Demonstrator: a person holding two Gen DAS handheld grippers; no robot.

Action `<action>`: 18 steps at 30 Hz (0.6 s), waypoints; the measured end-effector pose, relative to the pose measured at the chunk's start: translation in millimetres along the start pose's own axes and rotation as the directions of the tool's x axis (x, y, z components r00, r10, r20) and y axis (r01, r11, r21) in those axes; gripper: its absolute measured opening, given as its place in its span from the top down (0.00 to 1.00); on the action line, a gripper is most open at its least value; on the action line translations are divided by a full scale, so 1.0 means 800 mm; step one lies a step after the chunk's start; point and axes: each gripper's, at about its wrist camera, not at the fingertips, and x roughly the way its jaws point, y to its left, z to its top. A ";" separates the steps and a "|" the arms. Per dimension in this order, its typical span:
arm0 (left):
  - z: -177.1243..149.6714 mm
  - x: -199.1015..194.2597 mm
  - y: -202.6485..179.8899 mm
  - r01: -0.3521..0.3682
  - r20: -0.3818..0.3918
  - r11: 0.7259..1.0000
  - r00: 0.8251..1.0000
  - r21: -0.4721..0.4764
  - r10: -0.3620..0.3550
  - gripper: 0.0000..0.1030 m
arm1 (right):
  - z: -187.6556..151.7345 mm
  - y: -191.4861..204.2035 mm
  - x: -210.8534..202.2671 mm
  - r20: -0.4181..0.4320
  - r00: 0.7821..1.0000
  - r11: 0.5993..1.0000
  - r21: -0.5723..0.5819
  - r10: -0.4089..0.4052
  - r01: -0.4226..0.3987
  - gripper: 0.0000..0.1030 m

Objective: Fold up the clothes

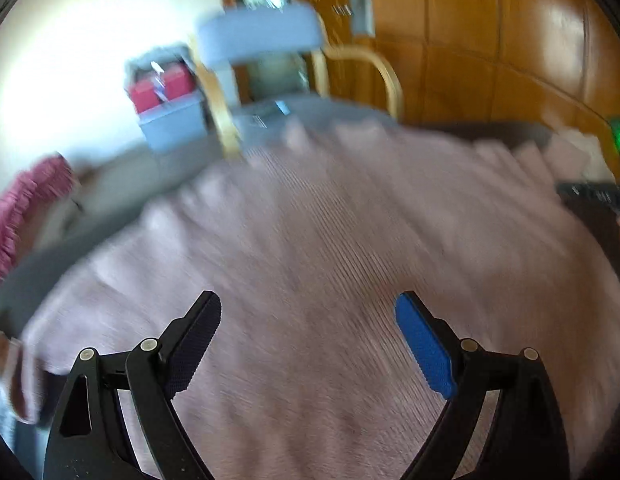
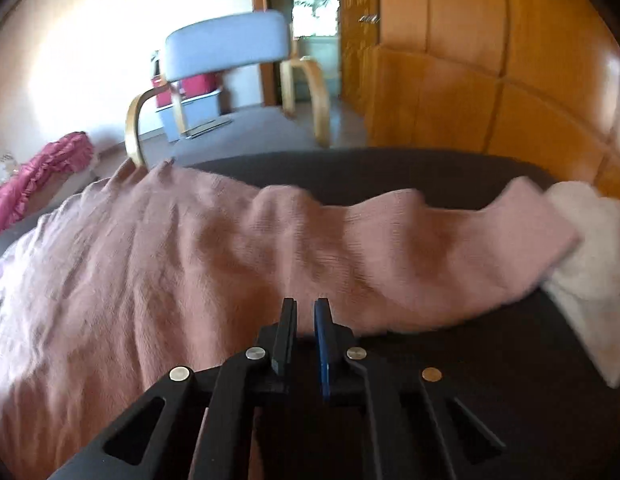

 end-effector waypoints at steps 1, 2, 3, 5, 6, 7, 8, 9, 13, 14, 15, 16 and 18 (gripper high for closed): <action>-0.008 0.006 -0.003 0.004 -0.028 1.000 1.000 0.023 -0.004 0.11 | 0.004 0.003 0.012 -0.029 0.999 0.999 -0.010 0.030 -0.030 0.92; -0.017 0.010 -0.006 -0.006 -0.047 0.998 0.999 0.061 0.009 0.11 | 0.005 0.007 0.023 -0.060 0.998 0.999 -0.032 0.029 -0.031 0.92; -0.026 0.009 -0.007 -0.015 -0.051 0.996 0.998 0.092 0.020 0.11 | 0.004 0.011 0.035 -0.092 0.996 0.998 -0.063 0.006 -0.012 0.92; -0.042 -0.002 0.000 -0.030 -0.031 0.992 0.999 0.126 0.034 0.11 | 0.001 0.014 0.048 -0.108 0.993 0.993 -0.110 -0.046 0.034 0.95; -0.048 -0.007 0.006 -0.031 -0.038 0.991 0.999 0.127 0.036 0.11 | 0.002 0.013 0.050 -0.097 0.993 0.992 -0.116 -0.062 0.051 0.95; -0.055 -0.011 0.013 -0.034 -0.039 0.991 0.998 0.128 0.039 0.11 | 0.002 0.008 0.051 -0.090 0.994 0.993 -0.102 -0.064 0.055 0.95; -0.062 -0.015 0.019 -0.037 -0.037 0.991 0.998 0.127 0.042 0.11 | 0.001 0.002 0.053 -0.086 0.995 0.996 -0.073 -0.057 0.051 0.95; -0.068 -0.020 0.028 -0.040 -0.040 0.992 0.998 0.124 0.045 0.11 | 0.001 -0.004 0.054 -0.081 0.996 0.998 -0.045 -0.043 0.040 0.95; -0.086 -0.036 0.052 -0.076 -0.036 0.986 0.996 0.150 0.082 0.09 | -0.002 -0.011 0.054 -0.062 0.998 1.000 -0.001 -0.005 0.005 0.95; -0.087 -0.040 0.053 -0.084 -0.031 0.984 0.996 0.157 0.090 0.09 | -0.003 -0.011 0.054 -0.059 0.998 1.000 -0.001 -0.005 0.005 0.95; -0.086 -0.046 0.048 -0.081 -0.015 0.983 0.996 0.163 0.085 0.09 | -0.003 -0.010 0.054 -0.057 0.998 1.000 -0.001 -0.005 0.005 0.95; -0.084 -0.056 0.037 -0.065 0.013 0.983 0.998 0.170 0.064 0.10 | -0.004 -0.013 0.055 -0.054 0.999 1.000 0.000 -0.004 0.004 0.95; -0.079 -0.075 0.015 -0.033 0.068 0.982 0.997 0.187 0.021 0.10 | -0.007 -0.019 0.055 -0.048 0.999 1.000 0.003 0.001 0.000 0.95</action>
